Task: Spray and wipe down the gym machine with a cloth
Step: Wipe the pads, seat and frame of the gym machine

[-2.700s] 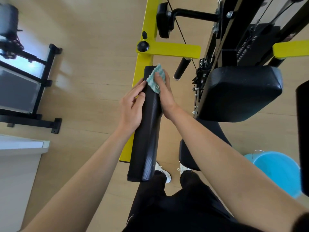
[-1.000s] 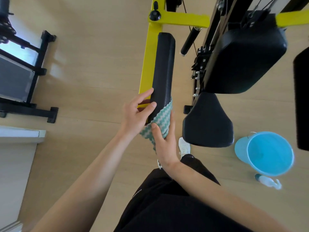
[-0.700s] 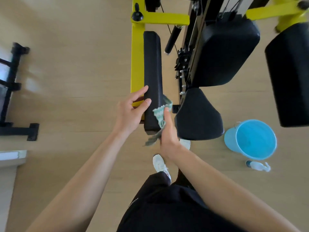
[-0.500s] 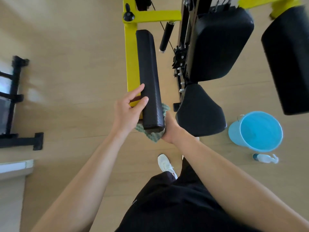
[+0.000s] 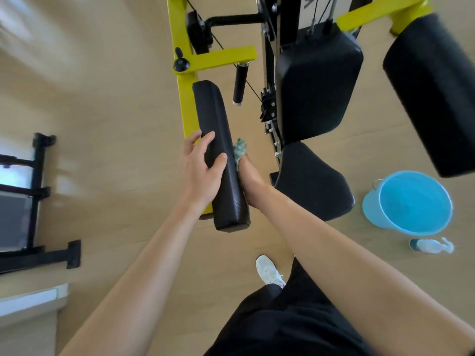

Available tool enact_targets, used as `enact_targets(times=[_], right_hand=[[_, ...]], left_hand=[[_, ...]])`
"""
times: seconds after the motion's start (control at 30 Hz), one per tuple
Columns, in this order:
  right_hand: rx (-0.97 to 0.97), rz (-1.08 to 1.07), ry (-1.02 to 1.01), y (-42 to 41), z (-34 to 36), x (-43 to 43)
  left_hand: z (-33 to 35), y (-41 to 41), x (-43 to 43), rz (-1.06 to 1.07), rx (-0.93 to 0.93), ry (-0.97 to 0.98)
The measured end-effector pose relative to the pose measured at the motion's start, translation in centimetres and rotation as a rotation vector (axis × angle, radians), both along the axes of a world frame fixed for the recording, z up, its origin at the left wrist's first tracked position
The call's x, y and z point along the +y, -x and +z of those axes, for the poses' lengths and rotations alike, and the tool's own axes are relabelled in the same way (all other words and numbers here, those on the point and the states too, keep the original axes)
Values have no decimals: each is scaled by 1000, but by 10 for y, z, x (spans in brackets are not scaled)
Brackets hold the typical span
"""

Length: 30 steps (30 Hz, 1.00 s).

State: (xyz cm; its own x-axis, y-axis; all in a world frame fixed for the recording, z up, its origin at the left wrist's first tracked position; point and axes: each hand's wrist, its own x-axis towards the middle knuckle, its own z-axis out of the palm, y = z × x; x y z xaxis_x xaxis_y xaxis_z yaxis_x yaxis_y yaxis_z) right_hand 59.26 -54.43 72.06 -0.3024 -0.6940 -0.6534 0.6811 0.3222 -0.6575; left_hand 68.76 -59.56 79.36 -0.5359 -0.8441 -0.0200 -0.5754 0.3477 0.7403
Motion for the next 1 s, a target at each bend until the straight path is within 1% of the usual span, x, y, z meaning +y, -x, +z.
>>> enact_targets(times=[0.07,0.13,0.23,0.27,0.37,0.43,0.53,0.6,0.67,0.77,0.87,1.0], right_hand=[[-11,16,48,13,-1,-18],[28,51,47,22,-2,-40],[29,44,46,43,-45,-91],[51,54,37,50,-43,-103],[147,87,54,65,2,-115],[199,66,121,74,18,-123],[249,40,217,80,23,-127],[280,28,251,77,25,-122],[350,50,291,69,24,-108],[438,89,324,51,22,-73],[447,139,354,28,14,-30],[403,162,320,-9,6,34]], left_hand=[[-1,9,-2,6,-33,21],[-2,14,2,25,-54,51],[-7,16,6,66,-47,89],[-8,16,5,77,-40,99],[-8,16,3,97,-24,117],[-8,18,4,112,-11,113],[-8,20,5,129,1,111],[-8,20,5,142,13,115],[-9,20,4,156,34,135],[-9,20,4,192,90,135],[-8,19,4,210,125,109],[-6,16,8,227,158,54]])
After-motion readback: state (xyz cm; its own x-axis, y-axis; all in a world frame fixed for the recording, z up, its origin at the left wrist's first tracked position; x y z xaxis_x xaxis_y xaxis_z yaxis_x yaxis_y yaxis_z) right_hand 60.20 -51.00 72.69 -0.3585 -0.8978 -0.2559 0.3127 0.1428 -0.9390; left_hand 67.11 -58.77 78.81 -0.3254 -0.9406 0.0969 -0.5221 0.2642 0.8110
